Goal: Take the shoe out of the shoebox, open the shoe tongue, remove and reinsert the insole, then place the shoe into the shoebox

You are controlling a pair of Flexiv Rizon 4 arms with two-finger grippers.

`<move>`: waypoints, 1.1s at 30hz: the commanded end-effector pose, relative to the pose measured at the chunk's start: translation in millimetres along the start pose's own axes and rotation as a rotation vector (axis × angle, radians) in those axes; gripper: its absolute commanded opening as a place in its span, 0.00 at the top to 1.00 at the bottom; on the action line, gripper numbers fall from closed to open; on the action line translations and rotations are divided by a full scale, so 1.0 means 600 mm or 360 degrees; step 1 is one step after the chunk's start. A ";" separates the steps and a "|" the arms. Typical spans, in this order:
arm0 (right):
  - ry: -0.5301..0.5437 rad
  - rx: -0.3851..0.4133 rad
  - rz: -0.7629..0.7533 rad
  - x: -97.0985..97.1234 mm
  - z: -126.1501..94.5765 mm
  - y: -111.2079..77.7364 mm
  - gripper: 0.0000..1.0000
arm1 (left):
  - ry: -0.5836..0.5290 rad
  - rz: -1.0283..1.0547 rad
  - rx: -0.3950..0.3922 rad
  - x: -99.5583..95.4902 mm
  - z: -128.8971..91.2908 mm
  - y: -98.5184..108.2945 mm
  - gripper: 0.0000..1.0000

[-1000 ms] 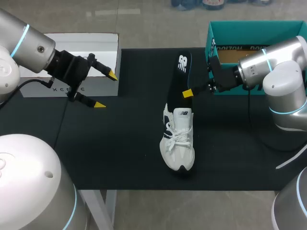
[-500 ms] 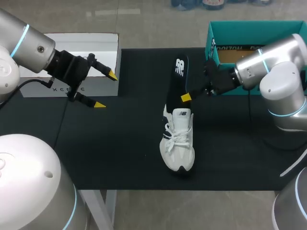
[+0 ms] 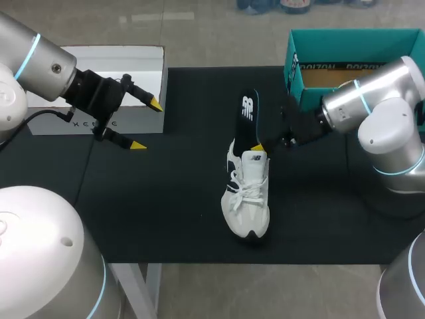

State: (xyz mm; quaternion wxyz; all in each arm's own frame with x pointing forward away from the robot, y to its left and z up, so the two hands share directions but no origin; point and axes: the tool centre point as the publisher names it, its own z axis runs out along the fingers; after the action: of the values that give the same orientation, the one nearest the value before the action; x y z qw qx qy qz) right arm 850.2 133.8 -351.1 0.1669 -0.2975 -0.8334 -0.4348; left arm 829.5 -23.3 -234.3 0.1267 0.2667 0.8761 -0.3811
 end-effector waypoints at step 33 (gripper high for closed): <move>-0.0111 -0.0004 -0.0037 -0.009 0.016 0.058 0.20 | 0.0003 0.0001 -0.0005 0.001 0.000 0.000 0.00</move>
State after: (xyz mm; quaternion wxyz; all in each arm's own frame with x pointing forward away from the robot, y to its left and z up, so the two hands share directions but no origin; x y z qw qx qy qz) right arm 871.7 149.2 -336.2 0.1334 -0.3011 -0.8397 -0.4318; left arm 829.2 -23.3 -234.4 0.1270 0.2666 0.8761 -0.3812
